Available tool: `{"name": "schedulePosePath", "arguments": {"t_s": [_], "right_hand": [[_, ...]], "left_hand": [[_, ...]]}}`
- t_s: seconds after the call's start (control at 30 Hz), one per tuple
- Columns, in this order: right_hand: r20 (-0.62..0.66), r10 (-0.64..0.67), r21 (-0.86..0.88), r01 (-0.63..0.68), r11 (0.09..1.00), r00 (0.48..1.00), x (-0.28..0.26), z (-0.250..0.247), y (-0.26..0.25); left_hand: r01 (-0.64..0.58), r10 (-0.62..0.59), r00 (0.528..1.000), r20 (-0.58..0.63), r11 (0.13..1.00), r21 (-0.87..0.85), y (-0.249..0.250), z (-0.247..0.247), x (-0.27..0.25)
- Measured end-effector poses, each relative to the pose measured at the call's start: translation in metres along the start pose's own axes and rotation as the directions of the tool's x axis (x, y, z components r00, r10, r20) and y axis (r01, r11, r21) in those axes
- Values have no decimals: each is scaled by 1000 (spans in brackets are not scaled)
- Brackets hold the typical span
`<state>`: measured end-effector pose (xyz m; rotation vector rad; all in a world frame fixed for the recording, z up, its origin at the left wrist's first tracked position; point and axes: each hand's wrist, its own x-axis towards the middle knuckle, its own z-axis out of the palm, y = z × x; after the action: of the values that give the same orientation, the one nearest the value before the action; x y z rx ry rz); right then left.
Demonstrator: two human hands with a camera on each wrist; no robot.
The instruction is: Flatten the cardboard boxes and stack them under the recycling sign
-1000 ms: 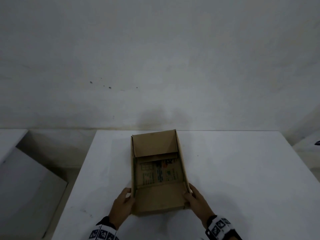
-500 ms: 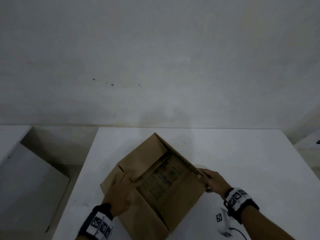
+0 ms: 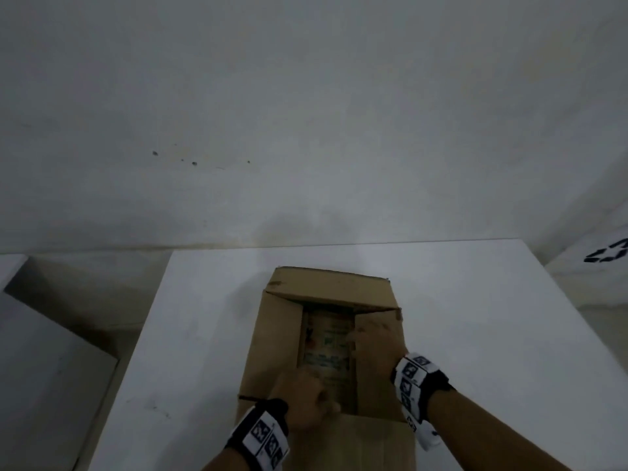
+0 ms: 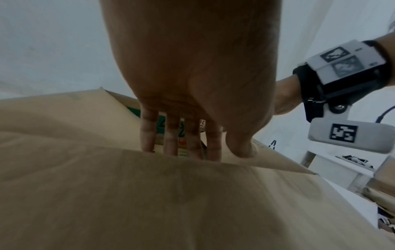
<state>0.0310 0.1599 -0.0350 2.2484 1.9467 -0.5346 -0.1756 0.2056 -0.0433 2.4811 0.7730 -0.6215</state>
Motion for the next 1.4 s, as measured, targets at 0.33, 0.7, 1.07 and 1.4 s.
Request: {"name": "schedulePosePath", "arguments": {"t_s": [0.33, 0.7, 1.07, 1.4], "right_hand": [[180, 17, -303, 39, 952, 984, -16, 28, -12], [-365, 267, 284, -166, 944, 892, -80, -9, 22], [69, 627, 408, -595, 692, 776, -65, 14, 74], [152, 532, 500, -529, 686, 833, -28, 29, 38]], "left_hand": [[206, -189, 977, -97, 955, 214, -35, -12, 0], [147, -444, 685, -577, 860, -488, -75, -28, -78], [458, -648, 736, -195, 689, -562, -115, -24, -50], [306, -550, 819, -164, 659, -687, -111, -14, -3]]}}
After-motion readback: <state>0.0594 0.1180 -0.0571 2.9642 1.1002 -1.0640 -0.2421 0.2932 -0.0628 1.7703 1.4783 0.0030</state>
